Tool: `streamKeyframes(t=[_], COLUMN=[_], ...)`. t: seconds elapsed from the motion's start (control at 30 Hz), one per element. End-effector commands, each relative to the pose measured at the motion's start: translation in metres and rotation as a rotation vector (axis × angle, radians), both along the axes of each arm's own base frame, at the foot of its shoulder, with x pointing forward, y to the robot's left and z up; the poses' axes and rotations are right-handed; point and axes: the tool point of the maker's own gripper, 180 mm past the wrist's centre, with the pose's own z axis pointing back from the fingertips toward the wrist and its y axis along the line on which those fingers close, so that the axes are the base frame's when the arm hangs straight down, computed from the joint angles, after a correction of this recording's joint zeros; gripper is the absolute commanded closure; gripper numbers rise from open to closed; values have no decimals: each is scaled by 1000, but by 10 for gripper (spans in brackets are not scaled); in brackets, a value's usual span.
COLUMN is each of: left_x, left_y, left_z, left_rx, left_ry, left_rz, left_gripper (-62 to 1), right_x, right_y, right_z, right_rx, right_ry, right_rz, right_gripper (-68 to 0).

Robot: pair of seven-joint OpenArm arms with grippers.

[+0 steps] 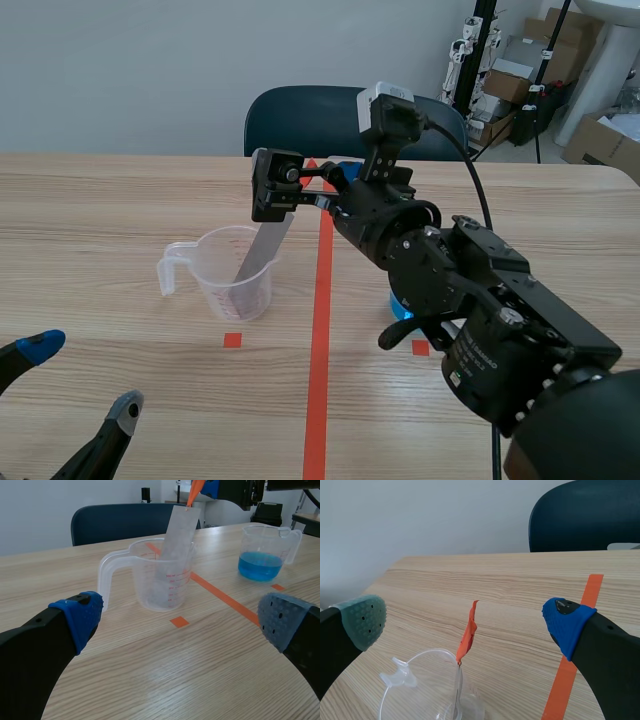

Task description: Do the redox reaction experiment. lift the metal plate out of the left beaker

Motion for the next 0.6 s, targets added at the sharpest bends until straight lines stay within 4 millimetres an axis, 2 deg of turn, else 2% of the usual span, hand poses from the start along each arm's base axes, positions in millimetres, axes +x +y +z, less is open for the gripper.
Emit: streamKeyframes(t=[0.0, 0.23, 0.43, 0.57], left_x=[4, 5, 5, 5], left_y=[-2, -2, -2, -2], left_z=[8, 8, 9, 9], left_rx=[-21, -20, -19, -19], left_ry=[-32, -33, -35, -35], left_rz=[5, 4, 4, 4], left_gripper=[-623, -623, -623, -623], right_x=[5, 0, -6, -12], right_y=[4, 13, 15, 13], right_z=[20, 17, 8, 0], right_rx=[26, 19, 13, 18], right_ry=[-50, -45, -22, -11], right_rz=[2, 23, 32, 24], right_gripper=[-679, -679, -549, -524])
